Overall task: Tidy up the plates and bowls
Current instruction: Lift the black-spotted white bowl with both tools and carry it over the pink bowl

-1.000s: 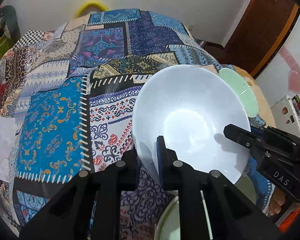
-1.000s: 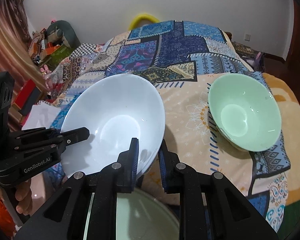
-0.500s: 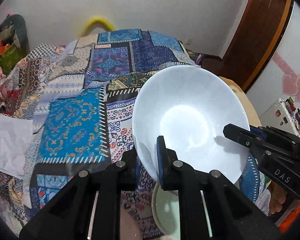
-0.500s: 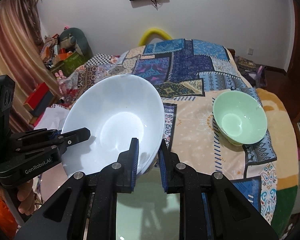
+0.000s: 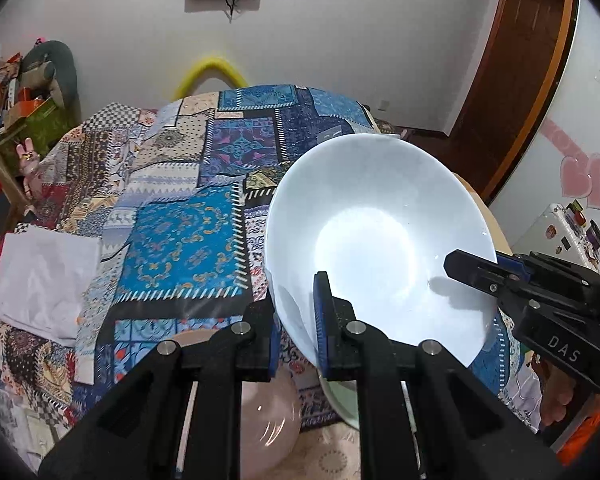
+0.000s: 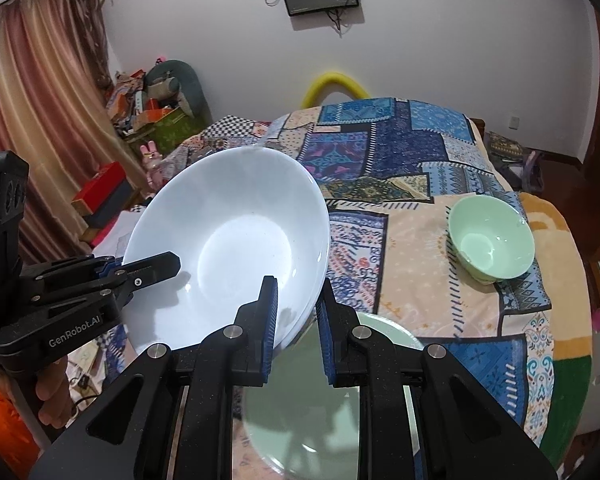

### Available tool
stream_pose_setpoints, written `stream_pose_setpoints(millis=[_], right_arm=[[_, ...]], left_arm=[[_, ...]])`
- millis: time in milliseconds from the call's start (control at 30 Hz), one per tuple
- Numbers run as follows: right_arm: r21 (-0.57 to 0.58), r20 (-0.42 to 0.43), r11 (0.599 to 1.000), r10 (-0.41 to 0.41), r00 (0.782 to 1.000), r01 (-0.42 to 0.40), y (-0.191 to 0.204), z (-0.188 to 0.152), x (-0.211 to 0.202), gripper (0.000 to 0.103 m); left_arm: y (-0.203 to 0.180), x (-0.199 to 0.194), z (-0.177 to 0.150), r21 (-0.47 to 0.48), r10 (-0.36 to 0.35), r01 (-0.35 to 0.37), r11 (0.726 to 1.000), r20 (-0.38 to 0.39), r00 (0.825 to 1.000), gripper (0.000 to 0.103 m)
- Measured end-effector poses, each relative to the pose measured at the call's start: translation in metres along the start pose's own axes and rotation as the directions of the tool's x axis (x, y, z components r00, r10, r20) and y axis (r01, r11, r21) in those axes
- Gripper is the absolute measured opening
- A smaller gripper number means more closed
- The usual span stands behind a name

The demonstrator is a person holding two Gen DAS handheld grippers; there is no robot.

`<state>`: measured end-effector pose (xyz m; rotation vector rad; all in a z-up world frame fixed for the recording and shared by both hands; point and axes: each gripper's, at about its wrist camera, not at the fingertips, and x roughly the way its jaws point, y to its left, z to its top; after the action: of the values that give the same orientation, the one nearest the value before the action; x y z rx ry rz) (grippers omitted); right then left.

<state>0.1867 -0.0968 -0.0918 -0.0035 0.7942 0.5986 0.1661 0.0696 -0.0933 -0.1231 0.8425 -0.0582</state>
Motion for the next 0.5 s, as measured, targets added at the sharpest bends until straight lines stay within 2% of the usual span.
stream_pose_setpoints(millis=[500], right_arm=[[-0.024,-0.041,0.996,0.083,0.996,-0.084,0.044,-0.019,0.015,0.017]], left_arm=[[0.046,-0.033,-0.038,-0.066,0.046,-0.046,0.997,0.004,0.999,0.014]])
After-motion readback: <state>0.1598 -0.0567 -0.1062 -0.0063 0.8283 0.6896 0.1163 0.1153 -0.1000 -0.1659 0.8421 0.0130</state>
